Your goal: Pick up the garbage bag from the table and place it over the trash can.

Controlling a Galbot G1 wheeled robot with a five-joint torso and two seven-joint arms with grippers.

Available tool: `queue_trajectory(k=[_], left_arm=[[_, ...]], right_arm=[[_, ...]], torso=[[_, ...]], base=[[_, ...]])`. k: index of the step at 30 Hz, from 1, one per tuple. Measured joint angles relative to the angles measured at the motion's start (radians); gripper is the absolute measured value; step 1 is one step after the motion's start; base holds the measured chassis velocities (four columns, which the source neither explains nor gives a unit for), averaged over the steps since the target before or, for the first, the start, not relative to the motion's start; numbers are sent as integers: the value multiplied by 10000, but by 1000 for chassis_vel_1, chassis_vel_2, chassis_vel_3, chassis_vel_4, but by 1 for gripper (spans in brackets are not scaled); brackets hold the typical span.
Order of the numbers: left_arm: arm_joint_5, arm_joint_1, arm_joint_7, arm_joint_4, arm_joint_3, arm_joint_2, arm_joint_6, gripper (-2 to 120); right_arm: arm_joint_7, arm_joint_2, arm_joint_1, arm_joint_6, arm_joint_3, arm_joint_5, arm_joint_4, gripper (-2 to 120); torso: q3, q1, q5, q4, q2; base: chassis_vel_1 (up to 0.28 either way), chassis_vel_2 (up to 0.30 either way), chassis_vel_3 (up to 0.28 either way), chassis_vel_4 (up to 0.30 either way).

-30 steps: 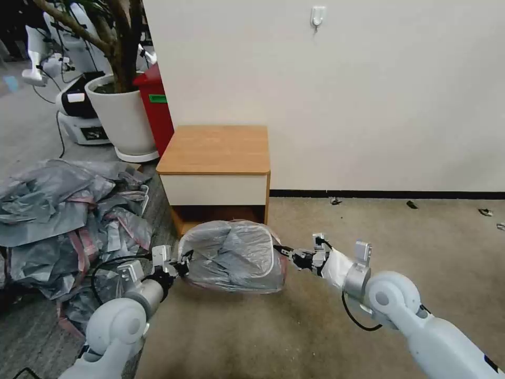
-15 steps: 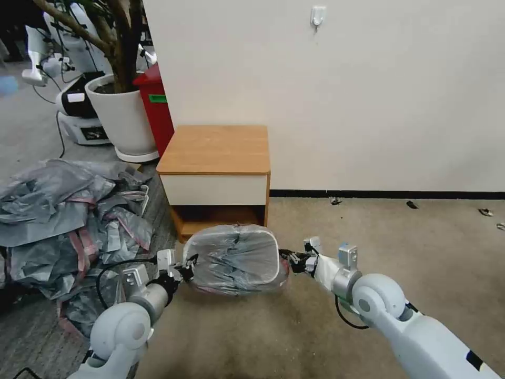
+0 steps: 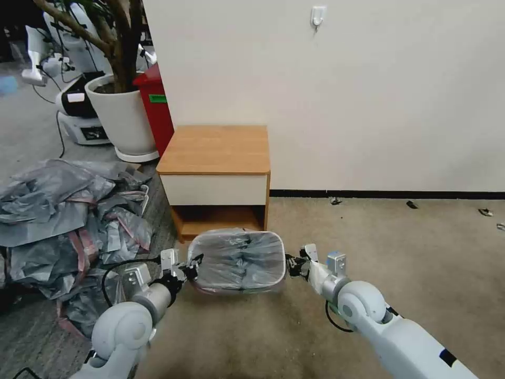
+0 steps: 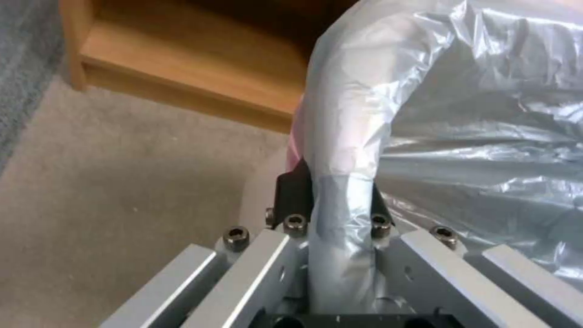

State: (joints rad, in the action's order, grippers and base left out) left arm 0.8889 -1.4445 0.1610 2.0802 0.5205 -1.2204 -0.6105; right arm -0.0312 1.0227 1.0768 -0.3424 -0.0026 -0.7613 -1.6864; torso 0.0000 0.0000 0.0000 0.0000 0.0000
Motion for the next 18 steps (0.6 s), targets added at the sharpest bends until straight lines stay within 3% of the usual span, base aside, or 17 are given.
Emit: queue_trajectory(k=[11,18], left_arm=[[606,20,286,190,-28,9,-314,3],[593,72,294,125,-14,33,-325,3]], right_arm=[[-447,411,-244,480,-474,328,658,0],[-475,286,-226,478,-498,440,590,0]], torso=[[0,0,1,0,0],[0,0,0,0,0]], base=[[0,0,0,0],[0,0,0,0]])
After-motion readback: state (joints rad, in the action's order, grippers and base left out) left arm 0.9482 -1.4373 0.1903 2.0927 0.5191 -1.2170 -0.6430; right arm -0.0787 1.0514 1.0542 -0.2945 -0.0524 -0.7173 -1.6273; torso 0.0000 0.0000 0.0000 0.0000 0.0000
